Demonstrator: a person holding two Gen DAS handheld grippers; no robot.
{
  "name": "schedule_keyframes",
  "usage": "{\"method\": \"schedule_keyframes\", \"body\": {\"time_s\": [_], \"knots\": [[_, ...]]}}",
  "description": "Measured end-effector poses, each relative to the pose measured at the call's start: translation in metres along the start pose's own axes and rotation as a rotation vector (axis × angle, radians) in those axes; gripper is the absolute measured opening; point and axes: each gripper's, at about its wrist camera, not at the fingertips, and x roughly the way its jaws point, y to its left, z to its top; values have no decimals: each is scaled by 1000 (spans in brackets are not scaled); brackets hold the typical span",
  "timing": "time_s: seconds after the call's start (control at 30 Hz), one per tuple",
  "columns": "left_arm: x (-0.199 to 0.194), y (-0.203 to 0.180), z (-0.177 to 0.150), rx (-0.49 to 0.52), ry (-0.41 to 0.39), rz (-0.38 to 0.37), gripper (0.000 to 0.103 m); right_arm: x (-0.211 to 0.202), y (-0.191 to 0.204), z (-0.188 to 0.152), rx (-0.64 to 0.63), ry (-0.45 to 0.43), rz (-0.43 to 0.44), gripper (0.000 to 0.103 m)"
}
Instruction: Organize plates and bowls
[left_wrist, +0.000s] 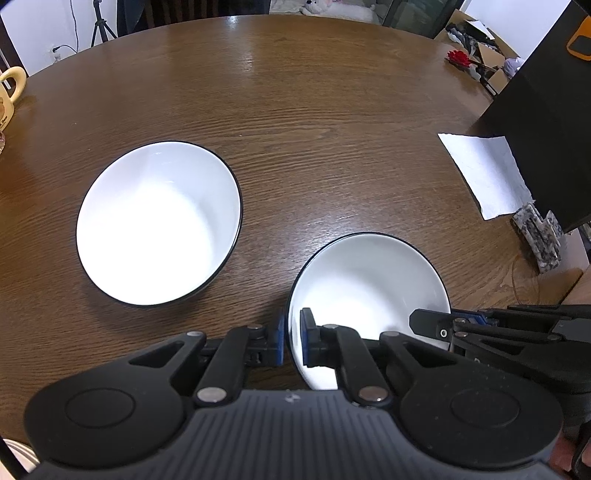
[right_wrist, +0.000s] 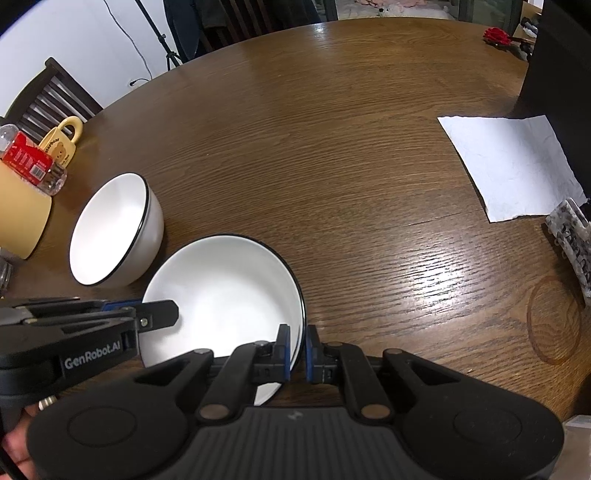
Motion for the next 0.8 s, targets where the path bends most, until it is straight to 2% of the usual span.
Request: {"method": "schedule_keyframes", "body": {"time_s": [0.33,0.8], "knots": [[-4,2,0,8,-10,-8,9,-5,4,-1,13,-24,-15,7],[-29,-2,-3,2,-63,-2,9,-28,9,-4,5,-64,-12,7]]}}
